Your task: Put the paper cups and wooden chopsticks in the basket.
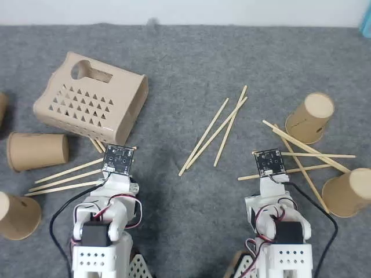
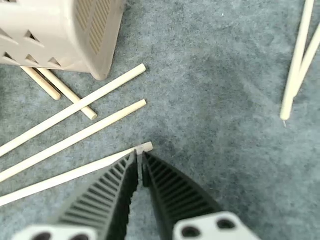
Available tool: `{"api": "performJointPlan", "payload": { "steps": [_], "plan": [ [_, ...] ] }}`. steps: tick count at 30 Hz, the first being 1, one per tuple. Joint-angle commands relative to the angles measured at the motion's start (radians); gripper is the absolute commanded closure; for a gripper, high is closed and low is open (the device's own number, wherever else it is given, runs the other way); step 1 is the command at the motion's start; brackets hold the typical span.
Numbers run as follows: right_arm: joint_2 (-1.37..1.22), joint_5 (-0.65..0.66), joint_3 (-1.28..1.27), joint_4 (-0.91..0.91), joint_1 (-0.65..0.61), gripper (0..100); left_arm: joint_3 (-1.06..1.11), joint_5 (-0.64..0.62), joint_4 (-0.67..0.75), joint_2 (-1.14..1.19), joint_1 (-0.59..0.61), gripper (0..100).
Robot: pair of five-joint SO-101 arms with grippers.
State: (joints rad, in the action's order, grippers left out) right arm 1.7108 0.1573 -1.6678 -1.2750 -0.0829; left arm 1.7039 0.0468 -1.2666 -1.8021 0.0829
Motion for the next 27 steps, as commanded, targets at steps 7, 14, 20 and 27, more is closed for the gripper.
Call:
{"api": "performJointPlan", "payload": {
  "steps": [7,14,20,27],
  "plan": [
    [0.012,-0.008,0.0,0.01,0.007,99.2,-0.019,-0.008,0.008,-0.014,-0.002,99],
    [0.012,-0.008,0.0,0.01,0.007,99.2,-0.019,-0.006,0.008,-0.014,-0.009,99],
    [0.013,-0.012,0.052,0.012,0.015,99.2,-0.03,-0.008,0.012,-0.014,0.0,99],
    [0.013,-0.018,0.23,0.018,0.004,99.2,-0.145,-0.008,0.014,-0.014,0.126,99]
  ]
}}
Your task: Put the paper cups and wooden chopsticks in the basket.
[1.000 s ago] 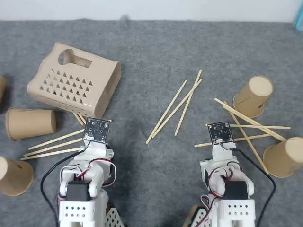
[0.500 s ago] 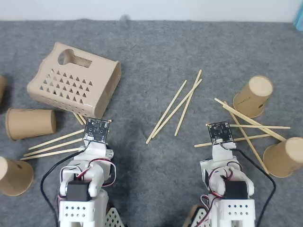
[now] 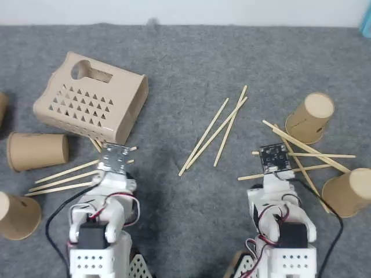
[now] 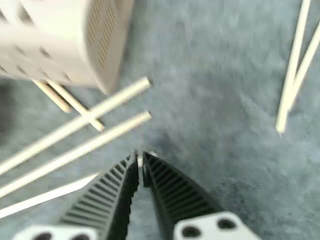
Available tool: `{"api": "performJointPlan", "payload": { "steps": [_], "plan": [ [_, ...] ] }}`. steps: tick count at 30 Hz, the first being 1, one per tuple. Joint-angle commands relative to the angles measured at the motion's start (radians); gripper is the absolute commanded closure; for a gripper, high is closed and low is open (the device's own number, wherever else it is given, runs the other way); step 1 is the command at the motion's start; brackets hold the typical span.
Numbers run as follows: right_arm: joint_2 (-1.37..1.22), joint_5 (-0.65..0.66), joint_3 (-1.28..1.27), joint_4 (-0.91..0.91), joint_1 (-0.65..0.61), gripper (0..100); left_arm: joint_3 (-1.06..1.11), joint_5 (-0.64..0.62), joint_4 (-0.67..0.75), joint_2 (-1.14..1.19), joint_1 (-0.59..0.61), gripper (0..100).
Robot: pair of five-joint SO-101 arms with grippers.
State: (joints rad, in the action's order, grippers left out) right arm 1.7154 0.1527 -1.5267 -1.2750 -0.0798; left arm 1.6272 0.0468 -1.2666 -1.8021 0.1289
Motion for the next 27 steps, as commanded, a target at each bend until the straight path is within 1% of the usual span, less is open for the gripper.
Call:
{"api": "performJointPlan", "payload": {
  "steps": [1,4,6,8,10,12,14,16,18,20,23,25,27],
  "plan": [
    [0.008,-0.014,0.086,0.041,-0.015,99.2,-0.076,-0.008,0.025,-0.014,0.117,99],
    [0.008,-0.014,0.012,0.111,-0.053,99.2,-0.064,-0.008,0.11,-0.014,0.187,99],
    [0.008,-0.012,-0.064,0.176,-0.065,99.2,-0.022,-0.008,0.163,-0.014,0.192,99],
    [0.01,-0.009,-0.068,0.205,-0.036,99.2,0.01,-0.008,0.204,-0.014,0.192,99],
    [0.021,-0.005,-0.061,0.186,0.021,99.2,0.019,-0.003,0.215,-0.014,0.19,99],
    [0.038,-0.002,-0.064,0.162,0.031,99.2,0.001,-0.002,0.233,-0.014,0.193,99],
    [0.059,0.008,-0.066,0.134,0.041,99.2,-0.016,0.011,0.287,-0.014,0.201,99],
    [0.081,0.06,-0.071,0.114,0.053,99.2,-0.048,0.038,0.333,-0.012,0.195,99],
    [0.096,0.097,-0.072,0.099,0.059,99.2,-0.102,0.026,0.336,-0.008,0.198,99],
    [0.097,0.1,-0.08,0.102,0.059,99.2,-0.151,-0.005,0.333,-0.006,0.193,96],
    [0.097,0.101,-0.084,0.102,0.054,99.2,-0.206,-0.026,0.336,0.026,0.193,87],
    [0.097,0.101,-0.084,0.104,0.054,99.2,-0.239,-0.025,0.358,0.095,0.193,82],
    [0.097,0.101,-0.084,0.104,0.054,99.2,-0.277,-0.025,0.411,0.198,0.199,81]
  ]
}}
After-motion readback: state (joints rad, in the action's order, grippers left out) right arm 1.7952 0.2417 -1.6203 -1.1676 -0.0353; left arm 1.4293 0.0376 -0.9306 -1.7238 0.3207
